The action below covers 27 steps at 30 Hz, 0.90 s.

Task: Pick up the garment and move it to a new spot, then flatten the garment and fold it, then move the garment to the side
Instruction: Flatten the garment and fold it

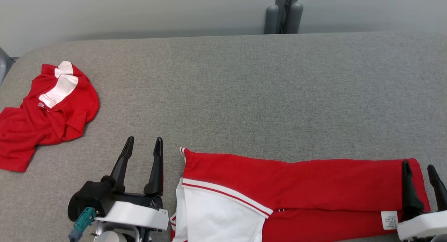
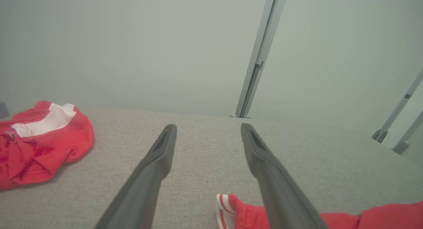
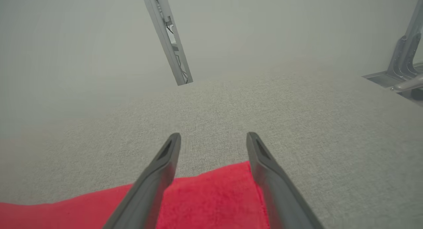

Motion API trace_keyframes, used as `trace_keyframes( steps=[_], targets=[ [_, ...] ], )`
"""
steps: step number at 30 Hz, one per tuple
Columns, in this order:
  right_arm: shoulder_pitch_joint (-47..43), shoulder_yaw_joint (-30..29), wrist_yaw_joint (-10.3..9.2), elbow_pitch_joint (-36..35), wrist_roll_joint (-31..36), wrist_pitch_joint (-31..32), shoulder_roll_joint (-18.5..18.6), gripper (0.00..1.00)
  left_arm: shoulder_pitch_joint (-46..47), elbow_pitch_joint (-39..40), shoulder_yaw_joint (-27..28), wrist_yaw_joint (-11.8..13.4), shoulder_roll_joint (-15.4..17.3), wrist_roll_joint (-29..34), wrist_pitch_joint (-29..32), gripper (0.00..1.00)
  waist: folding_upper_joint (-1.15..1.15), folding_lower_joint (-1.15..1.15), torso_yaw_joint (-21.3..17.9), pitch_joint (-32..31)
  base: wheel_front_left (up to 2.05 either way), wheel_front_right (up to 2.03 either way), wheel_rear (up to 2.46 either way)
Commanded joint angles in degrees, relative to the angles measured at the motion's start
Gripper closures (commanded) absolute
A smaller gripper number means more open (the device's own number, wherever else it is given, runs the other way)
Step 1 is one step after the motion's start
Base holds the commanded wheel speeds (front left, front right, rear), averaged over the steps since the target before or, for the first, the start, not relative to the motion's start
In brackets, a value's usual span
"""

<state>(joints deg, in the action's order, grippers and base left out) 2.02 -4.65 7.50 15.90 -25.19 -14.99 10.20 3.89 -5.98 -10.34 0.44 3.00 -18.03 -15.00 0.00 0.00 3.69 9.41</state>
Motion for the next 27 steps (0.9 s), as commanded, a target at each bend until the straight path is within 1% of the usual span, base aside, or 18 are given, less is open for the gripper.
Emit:
trace_keyframes(
  steps=[1, 4, 9, 14, 16, 18, 27],
  targets=[
    [0.20, -0.39, -0.02, 2.11, -0.44, -0.23, 0.31, 0.00, 0.07, -0.20, 0.52, -0.58, 0.10, 0.47, -0.25, 0.00, 0.00, 0.00, 0.08, 0.05, 0.00, 0.00, 0.00],
    [0.82, -1.09, -0.02, 6.63, -1.61, -0.01, -0.03, 0.00, 0.42, -0.55, 0.97, -1.20, 0.03, 0.98, -0.25, 0.00, 0.00, 0.00, 0.23, 0.04, 0.00, 0.00, 0.00],
    [2.03, -2.39, -0.02, 14.19, -3.29, -0.07, 0.02, 0.00, 0.71, -0.31, 0.33, -0.93, -0.01, 0.22, -0.26, 0.00, 0.00, 0.00, 0.23, 0.21, 0.00, 0.00, 0.00],
    [3.87, -1.15, -0.02, 19.43, -4.38, 0.01, 1.03, 0.00, 0.76, -0.56, -0.03, -0.91, -0.01, 0.64, -0.26, 0.00, 0.00, 0.00, -0.11, 0.47, 0.00, 0.00, 0.00],
    [4.72, -0.18, -0.02, 20.91, -5.09, 0.07, 1.38, 0.00, 0.95, -0.64, -0.16, -0.96, -0.01, 0.86, -0.26, 0.00, 0.00, 0.00, -0.16, 0.55, 0.00, 0.00, 0.00],
    [5.49, 1.98, -0.02, 22.33, -6.74, 0.24, 1.94, 0.00, 1.27, -0.74, -0.16, -1.03, -0.01, 0.95, -0.26, 0.00, 0.00, 0.00, -0.15, 0.62, 0.00, 0.00, 0.00],
    [5.79, 8.26, -0.02, 24.85, -11.11, 0.32, 2.64, 0.00, 1.14, -0.77, -0.01, -1.06, -0.01, 1.07, -0.26, 0.00, 0.00, 0.00, 0.01, 0.44, 0.00, 0.00, 0.00]
  ],
)
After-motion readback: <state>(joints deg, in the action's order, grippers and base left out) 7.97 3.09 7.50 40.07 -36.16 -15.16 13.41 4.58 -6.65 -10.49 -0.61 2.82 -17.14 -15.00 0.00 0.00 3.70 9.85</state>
